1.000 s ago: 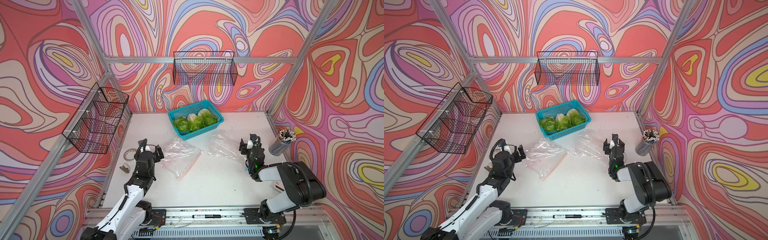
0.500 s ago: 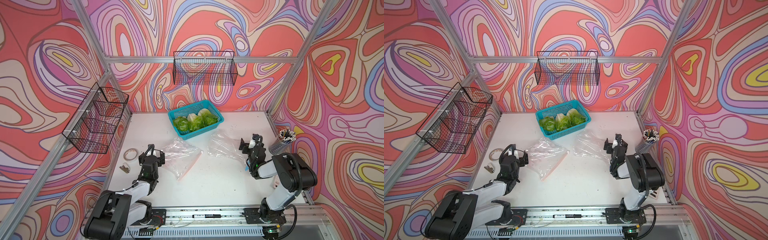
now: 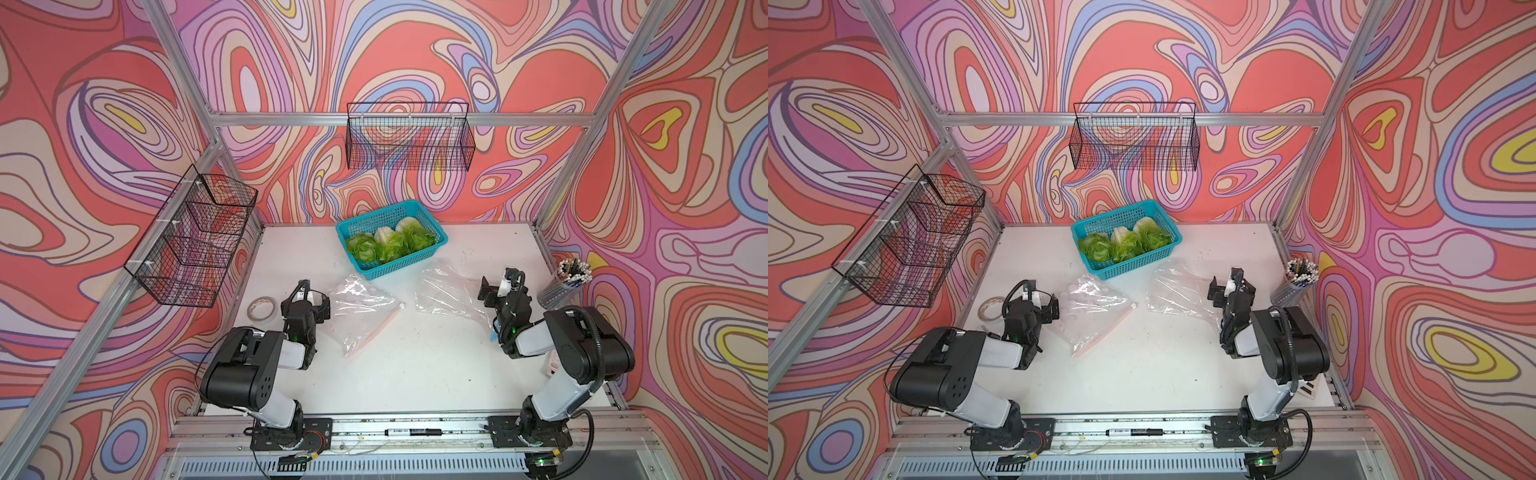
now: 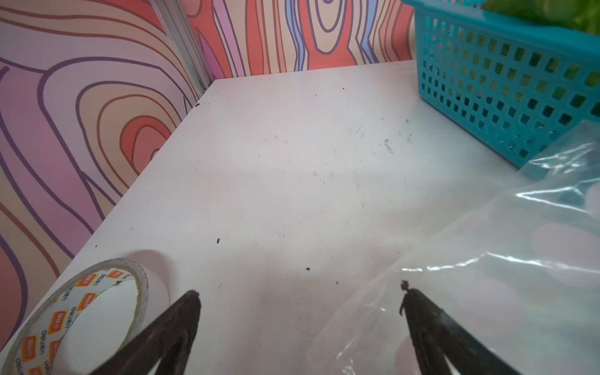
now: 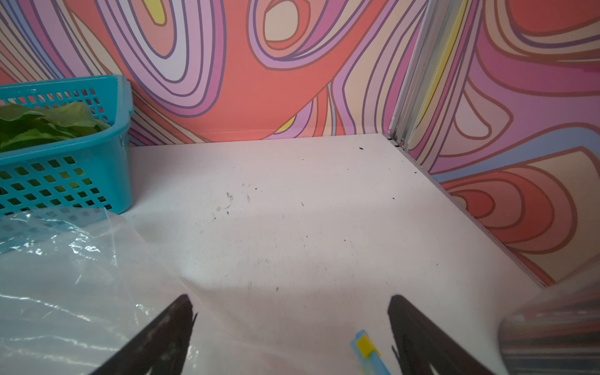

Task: Open the zip-top bag and take out the chinese cabbages
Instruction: Reset both arms

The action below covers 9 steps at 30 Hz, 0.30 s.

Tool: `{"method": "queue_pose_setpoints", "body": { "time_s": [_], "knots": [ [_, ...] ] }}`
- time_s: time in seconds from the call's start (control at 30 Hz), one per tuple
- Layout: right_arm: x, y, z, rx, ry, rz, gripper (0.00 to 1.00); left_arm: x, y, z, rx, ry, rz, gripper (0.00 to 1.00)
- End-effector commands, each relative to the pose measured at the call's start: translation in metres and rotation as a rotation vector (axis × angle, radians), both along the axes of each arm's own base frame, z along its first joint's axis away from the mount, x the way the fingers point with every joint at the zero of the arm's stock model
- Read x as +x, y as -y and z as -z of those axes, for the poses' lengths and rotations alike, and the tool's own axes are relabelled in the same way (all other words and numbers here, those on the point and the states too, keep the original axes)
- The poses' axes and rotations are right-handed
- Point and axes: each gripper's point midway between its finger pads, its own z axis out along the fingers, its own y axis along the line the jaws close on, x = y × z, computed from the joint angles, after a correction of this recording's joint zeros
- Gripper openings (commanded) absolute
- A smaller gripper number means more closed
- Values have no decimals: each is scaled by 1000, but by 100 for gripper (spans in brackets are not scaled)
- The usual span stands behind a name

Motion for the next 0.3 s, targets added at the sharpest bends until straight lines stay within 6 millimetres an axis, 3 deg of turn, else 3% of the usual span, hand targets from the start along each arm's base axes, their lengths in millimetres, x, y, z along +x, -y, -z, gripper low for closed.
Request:
{"method": "queue_pose_setpoints", "body": {
  "time_s": [0.0,0.27],
  "knots": [
    [3,2,-3,-1,11,7,98,15,4,-11,-34,12,38,100],
    [3,2,-4,-4,13,9,98,15,1,-11,-43,12,32,100]
  ]
}}
